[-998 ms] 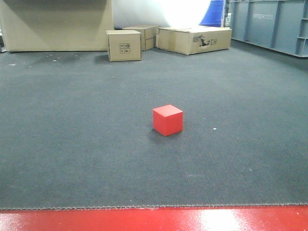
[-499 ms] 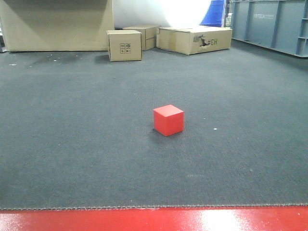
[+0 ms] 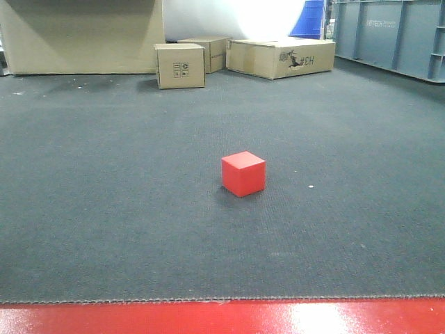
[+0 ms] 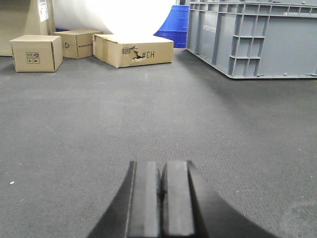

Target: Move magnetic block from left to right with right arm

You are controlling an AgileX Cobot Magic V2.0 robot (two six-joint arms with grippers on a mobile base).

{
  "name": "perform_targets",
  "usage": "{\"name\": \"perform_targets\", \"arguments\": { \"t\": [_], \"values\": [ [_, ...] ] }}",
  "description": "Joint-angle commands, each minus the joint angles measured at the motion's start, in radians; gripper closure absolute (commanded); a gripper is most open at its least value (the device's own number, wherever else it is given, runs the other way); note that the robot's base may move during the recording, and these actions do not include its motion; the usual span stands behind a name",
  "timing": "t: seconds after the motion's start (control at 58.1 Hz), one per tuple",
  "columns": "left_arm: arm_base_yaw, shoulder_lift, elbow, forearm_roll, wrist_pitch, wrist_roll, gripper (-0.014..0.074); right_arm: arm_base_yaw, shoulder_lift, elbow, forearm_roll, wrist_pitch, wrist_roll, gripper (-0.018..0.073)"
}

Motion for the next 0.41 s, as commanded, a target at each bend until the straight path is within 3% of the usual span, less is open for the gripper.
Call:
{"name": "perform_targets", "arguments": {
  "t": [0.0, 0.396],
  "values": [
    [0.0, -0.01, 0.009, -0.005, -0.09, -0.006, 0.0722, -0.007, -0.021, 0.001, 0.001, -0.095, -0.007, 0.0501],
    [0.0, -0.01, 0.009, -0.005, -0.09, -0.006, 0.0722, -0.007, -0.021, 0.001, 0.001, -0.095, -0.007, 0.0501]
  ]
}}
